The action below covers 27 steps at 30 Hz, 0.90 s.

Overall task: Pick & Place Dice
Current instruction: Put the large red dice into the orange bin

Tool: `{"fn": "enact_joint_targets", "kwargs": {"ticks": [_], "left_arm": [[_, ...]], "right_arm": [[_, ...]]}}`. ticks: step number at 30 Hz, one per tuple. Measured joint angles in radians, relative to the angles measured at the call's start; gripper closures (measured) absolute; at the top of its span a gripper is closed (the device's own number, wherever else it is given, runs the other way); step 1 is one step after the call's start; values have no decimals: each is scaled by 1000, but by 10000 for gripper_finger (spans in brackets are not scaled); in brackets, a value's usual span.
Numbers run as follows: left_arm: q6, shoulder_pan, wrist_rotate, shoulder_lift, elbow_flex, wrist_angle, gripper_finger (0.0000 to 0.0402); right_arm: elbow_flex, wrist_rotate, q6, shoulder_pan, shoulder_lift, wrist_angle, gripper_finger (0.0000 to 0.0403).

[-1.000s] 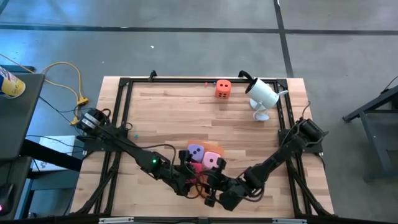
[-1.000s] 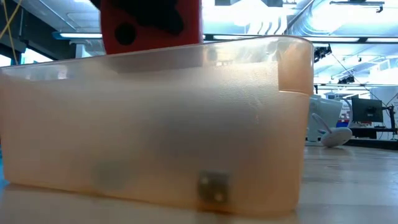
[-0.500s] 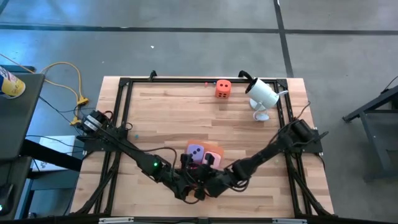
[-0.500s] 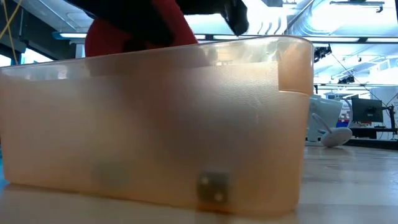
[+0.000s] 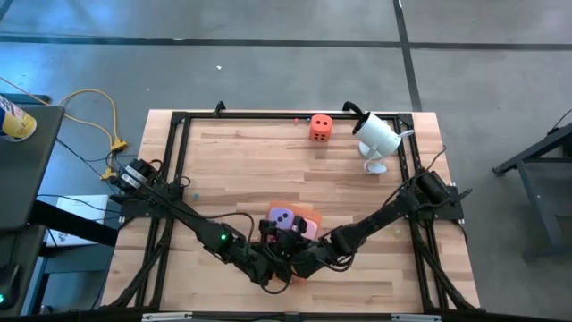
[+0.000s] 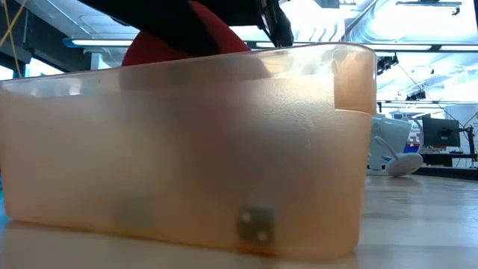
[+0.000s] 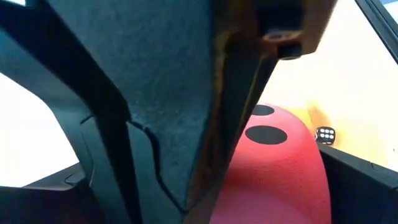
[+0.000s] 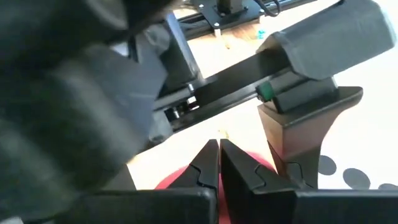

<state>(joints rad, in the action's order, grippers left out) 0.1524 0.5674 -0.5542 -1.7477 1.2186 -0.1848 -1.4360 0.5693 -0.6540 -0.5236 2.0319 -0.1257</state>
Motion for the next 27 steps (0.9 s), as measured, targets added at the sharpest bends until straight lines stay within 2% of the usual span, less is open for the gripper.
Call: {"fn": "enact_joint_targets", "kwargs": {"ticks": [9,22,24,25,26,27], "left_arm": [[-33,26,-24,4,1,1,1],[-52,7,-41,6,3,-10,2],[-57,7,-43,37,5,-13,2],[-69,8,-95,64,6,-6,2],[-77,2,-119,78,13,0,2],[-81,0,-102,83,12,11,2]], "right_arm": [[0,-40,-33,-5,0,-4,401],[4,-57,-73,-13,0,-58,401],[8,-83,-94,-15,16,-101,402],[14,-134,-111,-15,29,-114,401],[14,-136,-133,-20,48,-103,401],[12,-139,-150,-24,55,-108,401]]}}
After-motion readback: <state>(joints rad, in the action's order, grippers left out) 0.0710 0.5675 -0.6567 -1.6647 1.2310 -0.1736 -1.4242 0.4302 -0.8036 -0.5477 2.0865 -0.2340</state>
